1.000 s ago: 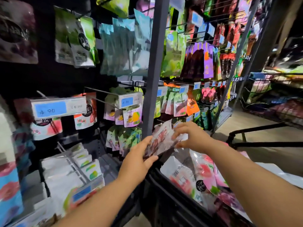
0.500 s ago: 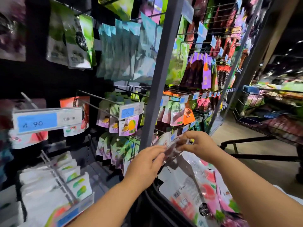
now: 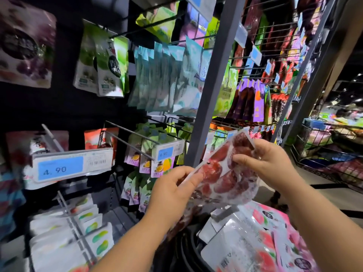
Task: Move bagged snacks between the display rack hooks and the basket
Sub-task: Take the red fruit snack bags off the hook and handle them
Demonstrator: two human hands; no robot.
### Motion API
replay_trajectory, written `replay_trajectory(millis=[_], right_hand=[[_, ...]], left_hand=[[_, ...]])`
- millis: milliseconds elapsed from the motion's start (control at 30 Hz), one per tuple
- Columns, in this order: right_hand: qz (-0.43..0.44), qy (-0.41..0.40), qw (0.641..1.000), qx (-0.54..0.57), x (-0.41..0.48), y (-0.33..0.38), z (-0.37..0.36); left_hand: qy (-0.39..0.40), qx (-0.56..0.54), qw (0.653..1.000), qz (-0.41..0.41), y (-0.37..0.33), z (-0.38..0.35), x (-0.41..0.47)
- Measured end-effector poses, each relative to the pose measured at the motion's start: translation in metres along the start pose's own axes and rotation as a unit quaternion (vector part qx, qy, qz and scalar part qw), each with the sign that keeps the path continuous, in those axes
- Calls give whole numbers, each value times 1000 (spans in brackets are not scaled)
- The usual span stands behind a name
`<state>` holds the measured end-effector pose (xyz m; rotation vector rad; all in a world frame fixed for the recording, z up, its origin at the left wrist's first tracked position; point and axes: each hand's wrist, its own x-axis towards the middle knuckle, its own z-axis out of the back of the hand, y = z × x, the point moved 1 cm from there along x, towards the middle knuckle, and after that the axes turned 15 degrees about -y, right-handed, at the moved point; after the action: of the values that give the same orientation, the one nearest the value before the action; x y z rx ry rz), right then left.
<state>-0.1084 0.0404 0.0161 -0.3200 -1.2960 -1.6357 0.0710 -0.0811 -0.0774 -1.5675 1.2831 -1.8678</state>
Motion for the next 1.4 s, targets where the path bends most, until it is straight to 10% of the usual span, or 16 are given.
replay_trajectory(millis=[267,800,1200,1400], right_hand=[[-58,-139,983,108,16,25,-4],[-147,-158,958,188,13,32,-46],[-252,91,957,109,-25,-39,-50],[-53,302,949,-69,-57,-71,-53]], left_hand=[[-1,-122,979,165,12,14,18],[90,-241,922,291,42,-2,-9],[58,-166,965,193,8,48,22],[13,-9,986,163,13,97,1]])
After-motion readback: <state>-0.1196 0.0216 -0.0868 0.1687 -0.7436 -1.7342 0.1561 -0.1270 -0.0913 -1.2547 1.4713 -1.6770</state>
